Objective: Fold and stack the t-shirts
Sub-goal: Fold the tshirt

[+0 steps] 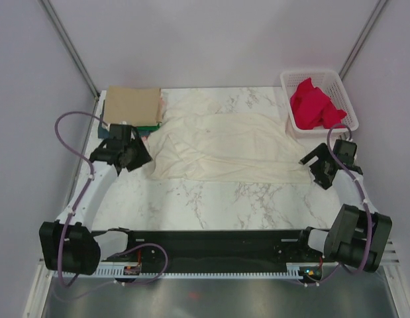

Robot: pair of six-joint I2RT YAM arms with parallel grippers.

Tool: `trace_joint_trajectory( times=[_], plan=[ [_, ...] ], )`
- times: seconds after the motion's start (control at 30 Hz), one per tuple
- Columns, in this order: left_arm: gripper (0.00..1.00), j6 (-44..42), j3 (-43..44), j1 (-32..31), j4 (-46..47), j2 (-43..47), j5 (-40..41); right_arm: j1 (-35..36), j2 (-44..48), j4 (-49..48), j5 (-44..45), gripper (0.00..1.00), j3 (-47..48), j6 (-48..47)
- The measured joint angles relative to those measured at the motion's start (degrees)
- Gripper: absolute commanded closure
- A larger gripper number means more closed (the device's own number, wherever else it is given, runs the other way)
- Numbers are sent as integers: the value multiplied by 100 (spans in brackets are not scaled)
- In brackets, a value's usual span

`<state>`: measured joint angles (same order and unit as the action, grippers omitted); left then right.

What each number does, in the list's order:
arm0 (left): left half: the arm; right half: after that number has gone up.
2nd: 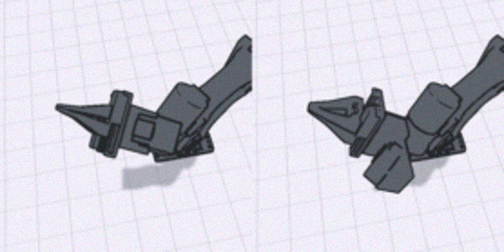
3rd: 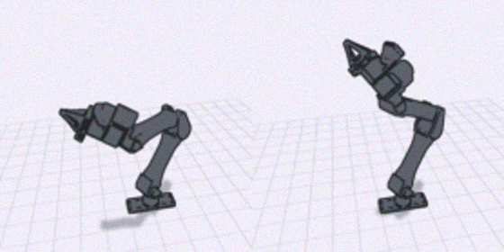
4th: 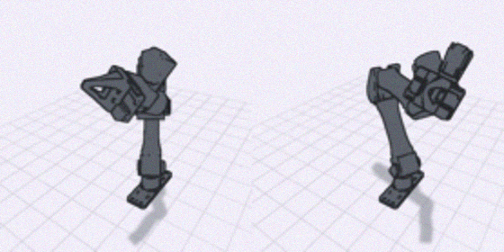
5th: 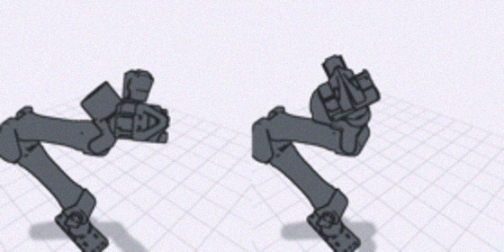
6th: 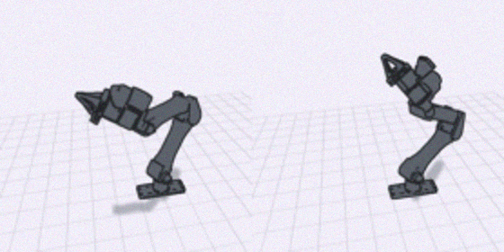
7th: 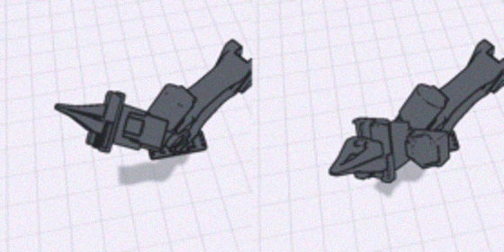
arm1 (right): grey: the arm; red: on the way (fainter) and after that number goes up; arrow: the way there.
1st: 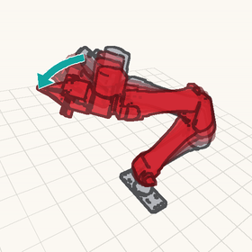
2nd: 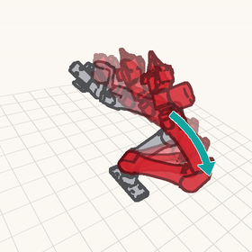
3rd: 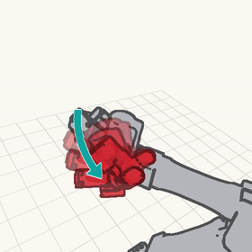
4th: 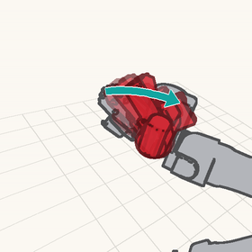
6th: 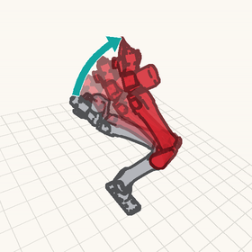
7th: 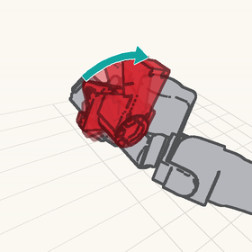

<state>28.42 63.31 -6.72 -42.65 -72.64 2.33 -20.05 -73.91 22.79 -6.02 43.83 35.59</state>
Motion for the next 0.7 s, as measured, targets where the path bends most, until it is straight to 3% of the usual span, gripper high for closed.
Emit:
trace_joint_trajectory(
  times=[0.1, 0.27, 0.43, 0.63, 0.7],
  plan=[
    [41, 553, -1419, 4, 608, 654, -208, 46, 476, 66, -278, 3, -664, -17],
    [34, 1178, -2597, 142, 1296, 704, -313, 26, 695, 111, -479, 10, -1224, -114],
    [33, 1561, -3200, 323, 2354, 737, -492, -20, 581, -125, -575, 21, -1381, -136],
    [33, 1740, -3283, 328, 3158, 260, -599, -37, 208, -957, -699, 28, -1405, -22],
    [34, 1786, -3335, 328, 3394, 94, -616, -37, 48, -1281, -750, 36, -1412, 17]
  ],
)
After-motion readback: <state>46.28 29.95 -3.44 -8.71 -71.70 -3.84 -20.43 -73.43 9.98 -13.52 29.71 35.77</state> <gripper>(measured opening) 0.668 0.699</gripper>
